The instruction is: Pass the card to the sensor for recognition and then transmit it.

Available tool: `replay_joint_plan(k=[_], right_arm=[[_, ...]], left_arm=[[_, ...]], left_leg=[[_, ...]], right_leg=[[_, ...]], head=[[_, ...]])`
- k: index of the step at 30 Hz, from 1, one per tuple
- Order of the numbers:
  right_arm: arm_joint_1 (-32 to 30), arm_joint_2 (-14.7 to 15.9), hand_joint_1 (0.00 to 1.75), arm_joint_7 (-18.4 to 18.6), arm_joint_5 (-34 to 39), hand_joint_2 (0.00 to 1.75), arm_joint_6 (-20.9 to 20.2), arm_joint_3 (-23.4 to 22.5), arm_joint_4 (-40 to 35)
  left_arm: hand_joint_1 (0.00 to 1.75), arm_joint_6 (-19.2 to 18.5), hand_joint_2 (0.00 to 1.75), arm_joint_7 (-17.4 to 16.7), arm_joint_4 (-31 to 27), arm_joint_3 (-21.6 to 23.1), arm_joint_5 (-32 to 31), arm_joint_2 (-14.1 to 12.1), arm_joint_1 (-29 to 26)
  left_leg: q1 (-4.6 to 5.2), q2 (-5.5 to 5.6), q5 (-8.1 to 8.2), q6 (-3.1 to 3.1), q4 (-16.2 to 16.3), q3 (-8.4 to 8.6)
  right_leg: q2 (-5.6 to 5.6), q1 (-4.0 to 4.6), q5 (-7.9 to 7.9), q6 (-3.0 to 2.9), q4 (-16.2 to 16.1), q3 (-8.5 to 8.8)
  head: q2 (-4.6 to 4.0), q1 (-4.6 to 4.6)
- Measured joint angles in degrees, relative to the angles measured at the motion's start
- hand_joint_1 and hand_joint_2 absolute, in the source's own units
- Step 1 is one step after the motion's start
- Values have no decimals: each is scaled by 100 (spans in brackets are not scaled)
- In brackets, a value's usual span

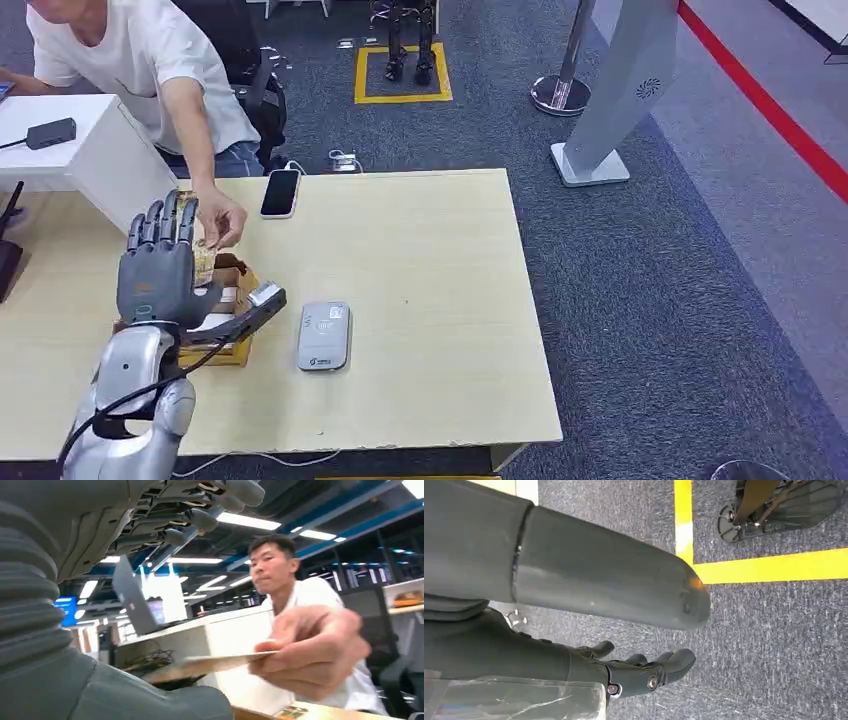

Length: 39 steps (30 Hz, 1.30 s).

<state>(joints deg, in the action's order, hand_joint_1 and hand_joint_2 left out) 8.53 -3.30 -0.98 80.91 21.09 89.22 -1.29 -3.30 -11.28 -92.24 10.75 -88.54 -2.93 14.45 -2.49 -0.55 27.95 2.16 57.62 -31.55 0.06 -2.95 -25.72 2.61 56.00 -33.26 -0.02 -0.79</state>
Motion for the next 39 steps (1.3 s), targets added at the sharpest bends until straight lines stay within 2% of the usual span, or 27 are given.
replay_joint_plan(k=[1, 2, 3, 15, 39], right_arm=[[0, 0, 0, 2, -4, 0, 0, 0, 0], [1, 2, 0, 2, -20, 0, 0, 0, 0], [3, 2, 0, 2, -24, 0, 0, 0, 0], [7, 31, 0, 2, -116, 0, -7, 0, -7], [7, 37, 0, 2, -103, 0, -18, 0, -33]], left_arm=[[0, -18, 175, 0, 35, 40, 0, -7, 53], [24, -44, 175, 2, 90, 92, 0, -13, 110], [175, -53, 175, 2, 129, 116, 0, -13, 160], [175, -149, 175, 125, 470, 317, 0, -13, 532], [175, -254, 175, 70, 536, 365, 0, -22, 717]], left_leg=[[0, 0, 0, 0, 0, 0], [0, 0, 0, 0, 1, 0], [0, 0, 0, 0, 1, 0], [0, -1, 0, 0, 0, -1], [0, -1, 0, 0, 0, -1]], right_leg=[[0, 0, 0, 0, 0, 0], [0, 0, 0, 0, 0, 0], [0, 0, 0, 0, 0, 0], [1, 0, 0, 0, 0, -1], [1, 0, 0, 0, 0, 0]], head=[[-2, 2], [-2, 2], [-2, 0], [-2, 0], [-2, 2]])
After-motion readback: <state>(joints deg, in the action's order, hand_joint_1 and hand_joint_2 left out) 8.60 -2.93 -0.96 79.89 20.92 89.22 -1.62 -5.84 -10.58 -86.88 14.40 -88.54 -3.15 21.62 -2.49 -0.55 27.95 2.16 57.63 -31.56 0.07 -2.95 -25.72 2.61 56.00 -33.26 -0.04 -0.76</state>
